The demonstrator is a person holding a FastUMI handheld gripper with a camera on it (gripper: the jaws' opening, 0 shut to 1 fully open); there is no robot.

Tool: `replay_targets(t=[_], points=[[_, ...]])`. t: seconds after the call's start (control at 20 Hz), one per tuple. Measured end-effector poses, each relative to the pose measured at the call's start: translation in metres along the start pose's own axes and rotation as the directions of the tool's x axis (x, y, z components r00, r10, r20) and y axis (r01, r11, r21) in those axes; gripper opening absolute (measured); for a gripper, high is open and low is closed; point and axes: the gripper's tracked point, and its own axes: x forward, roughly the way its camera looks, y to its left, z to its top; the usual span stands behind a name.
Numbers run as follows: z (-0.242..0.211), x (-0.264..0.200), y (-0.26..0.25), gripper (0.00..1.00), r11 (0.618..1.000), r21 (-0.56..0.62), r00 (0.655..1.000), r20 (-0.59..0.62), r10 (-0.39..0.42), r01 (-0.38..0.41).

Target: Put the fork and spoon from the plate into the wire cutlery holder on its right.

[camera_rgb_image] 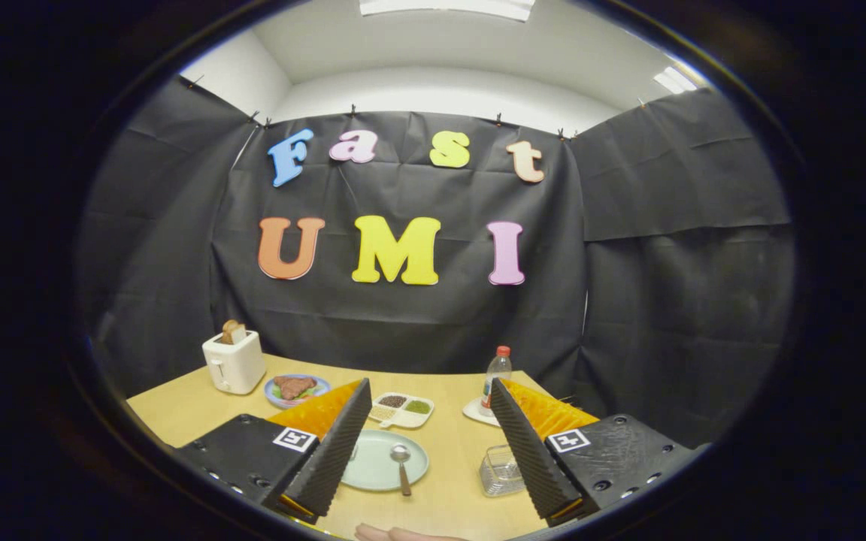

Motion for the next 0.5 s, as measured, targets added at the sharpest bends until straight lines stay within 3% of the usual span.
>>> replay_targets(t=[0.5], points=[[-0.038, 0.036, 0.021, 0.95, 0.996, -0.067, 0.993, -0.111, 0.048, -0.056]])
